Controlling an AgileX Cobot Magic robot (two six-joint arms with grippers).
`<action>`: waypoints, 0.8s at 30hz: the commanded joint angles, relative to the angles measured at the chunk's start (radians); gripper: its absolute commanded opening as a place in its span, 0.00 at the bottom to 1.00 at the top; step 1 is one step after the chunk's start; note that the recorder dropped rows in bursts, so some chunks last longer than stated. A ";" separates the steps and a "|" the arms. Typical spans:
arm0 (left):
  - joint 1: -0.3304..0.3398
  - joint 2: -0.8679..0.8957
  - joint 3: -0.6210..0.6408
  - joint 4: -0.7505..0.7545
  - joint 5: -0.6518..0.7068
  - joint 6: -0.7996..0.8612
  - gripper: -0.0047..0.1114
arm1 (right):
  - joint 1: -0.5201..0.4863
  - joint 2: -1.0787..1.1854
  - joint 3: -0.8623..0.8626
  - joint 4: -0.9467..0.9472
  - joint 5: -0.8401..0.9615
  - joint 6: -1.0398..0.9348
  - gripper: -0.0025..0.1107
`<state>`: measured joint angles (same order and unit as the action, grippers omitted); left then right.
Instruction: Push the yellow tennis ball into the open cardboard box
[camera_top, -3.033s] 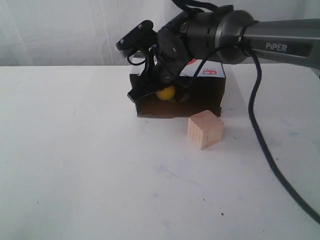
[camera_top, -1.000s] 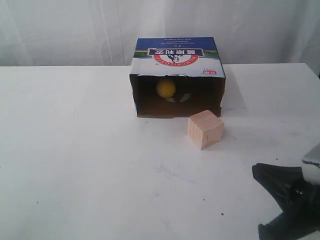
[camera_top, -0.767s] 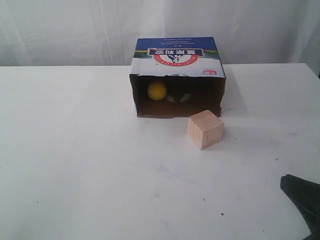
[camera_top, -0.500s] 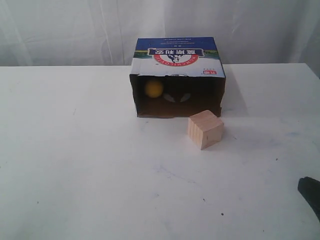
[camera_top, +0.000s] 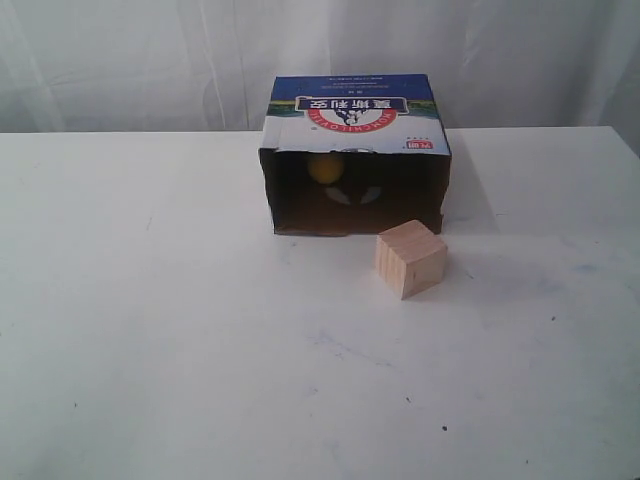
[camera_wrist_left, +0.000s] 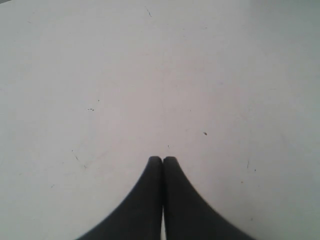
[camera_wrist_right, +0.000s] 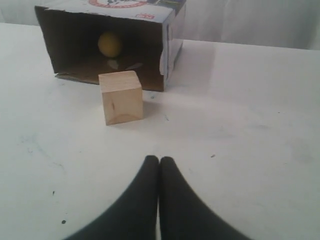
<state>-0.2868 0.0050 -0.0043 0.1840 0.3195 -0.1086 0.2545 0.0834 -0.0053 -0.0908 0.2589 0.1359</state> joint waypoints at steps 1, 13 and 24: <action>-0.005 -0.005 0.004 0.003 0.010 0.002 0.04 | -0.054 -0.061 0.005 -0.003 0.019 0.003 0.02; -0.005 -0.005 0.004 0.003 0.010 0.002 0.04 | -0.075 -0.083 0.005 -0.003 0.083 0.003 0.02; -0.005 -0.005 0.004 0.003 0.010 0.002 0.04 | -0.075 -0.083 0.005 -0.003 0.083 0.003 0.02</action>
<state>-0.2868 0.0050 -0.0043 0.1840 0.3195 -0.1086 0.1831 0.0057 -0.0053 -0.0908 0.3426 0.1359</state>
